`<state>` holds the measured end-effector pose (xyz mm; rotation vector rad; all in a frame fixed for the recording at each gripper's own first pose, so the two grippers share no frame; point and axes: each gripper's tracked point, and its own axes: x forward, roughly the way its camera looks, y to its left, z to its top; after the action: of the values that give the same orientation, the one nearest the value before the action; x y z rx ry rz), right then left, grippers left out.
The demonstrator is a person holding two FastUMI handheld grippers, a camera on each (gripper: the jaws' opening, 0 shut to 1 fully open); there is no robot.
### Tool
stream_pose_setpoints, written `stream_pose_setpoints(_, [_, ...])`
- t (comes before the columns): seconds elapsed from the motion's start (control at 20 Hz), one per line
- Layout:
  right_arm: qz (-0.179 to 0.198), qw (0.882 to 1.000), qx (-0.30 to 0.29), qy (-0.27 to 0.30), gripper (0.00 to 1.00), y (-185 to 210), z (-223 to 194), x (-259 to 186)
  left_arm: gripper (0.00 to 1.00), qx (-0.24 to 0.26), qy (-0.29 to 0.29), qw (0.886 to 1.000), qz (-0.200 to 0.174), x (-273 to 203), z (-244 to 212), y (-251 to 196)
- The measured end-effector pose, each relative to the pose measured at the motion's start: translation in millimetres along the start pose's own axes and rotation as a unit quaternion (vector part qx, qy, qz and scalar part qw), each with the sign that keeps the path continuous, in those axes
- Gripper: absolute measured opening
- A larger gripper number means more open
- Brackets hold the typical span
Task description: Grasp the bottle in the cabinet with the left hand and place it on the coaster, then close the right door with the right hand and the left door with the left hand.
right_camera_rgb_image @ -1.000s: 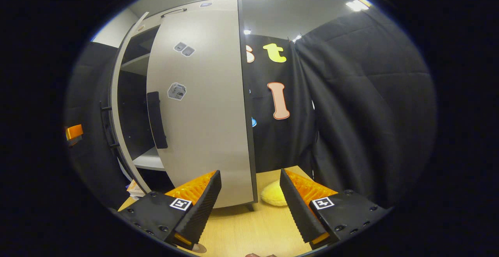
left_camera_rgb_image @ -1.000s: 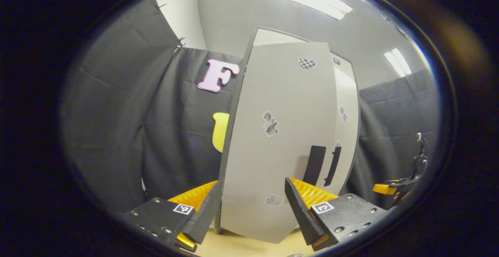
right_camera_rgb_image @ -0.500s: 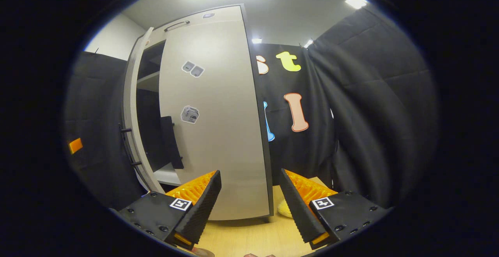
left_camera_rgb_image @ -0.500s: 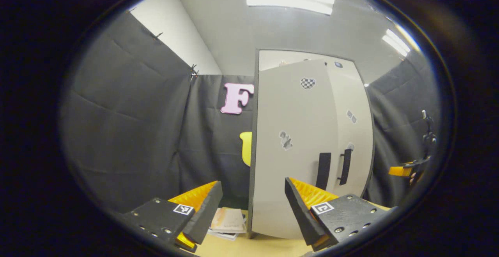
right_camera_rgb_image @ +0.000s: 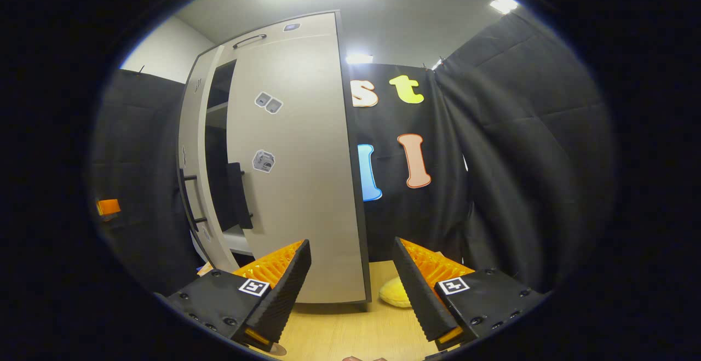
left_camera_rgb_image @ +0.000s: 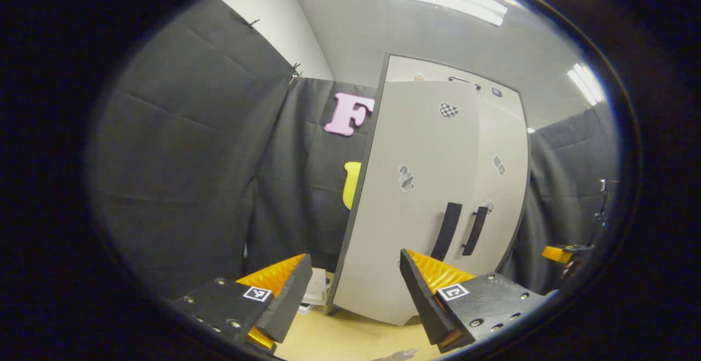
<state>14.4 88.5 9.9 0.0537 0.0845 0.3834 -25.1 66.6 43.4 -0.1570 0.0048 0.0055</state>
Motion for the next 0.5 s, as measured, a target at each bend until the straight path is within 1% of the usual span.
stream_pose_setpoints(0.1, [-0.001, 1.0, 0.014, 0.014, 0.96, -10, -6, -6, 0.99, 0.008, -0.003, 1.0, 0.012, -7, 1, -4])
stream_pose_setpoints(0.15, [0.002, 0.999, 0.025, 0.02, 0.96, -12, -9, -11, 0.93, 0.006, -0.007, 1.0, 0.018, -9, 2, -8])
stream_pose_setpoints(0.2, [0.004, 0.999, 0.034, 0.022, 0.96, -15, -12, -14, 0.99, -0.001, -0.012, 1.0, 0.023, -16, 1, -13])
stream_pose_setpoints(0.3, [-0.007, 0.999, 0.038, 0.023, 0.96, -26, -18, -23, 0.99, -0.013, -0.023, 1.0, 0.017, -23, 2, -26])
stream_pose_setpoints(0.35, [-0.014, 0.999, 0.036, 0.023, 0.96, -30, -20, -27, 0.87, -0.009, -0.026, 1.0, 0.014, -24, 4, -32])
stream_pose_setpoints(0.45, [-0.018, 0.999, 0.024, 0.016, 0.96, -32, -18, -32, 0.99, 0.019, -0.025, 0.999, 0.015, -19, 4, -37])
stream_pose_setpoints(0.5, [-0.022, 1.0, 0.012, 0.01, 0.96, -32, -15, -32, 0.99, 0.035, -0.026, 0.999, 0.015, -16, 6, -38])
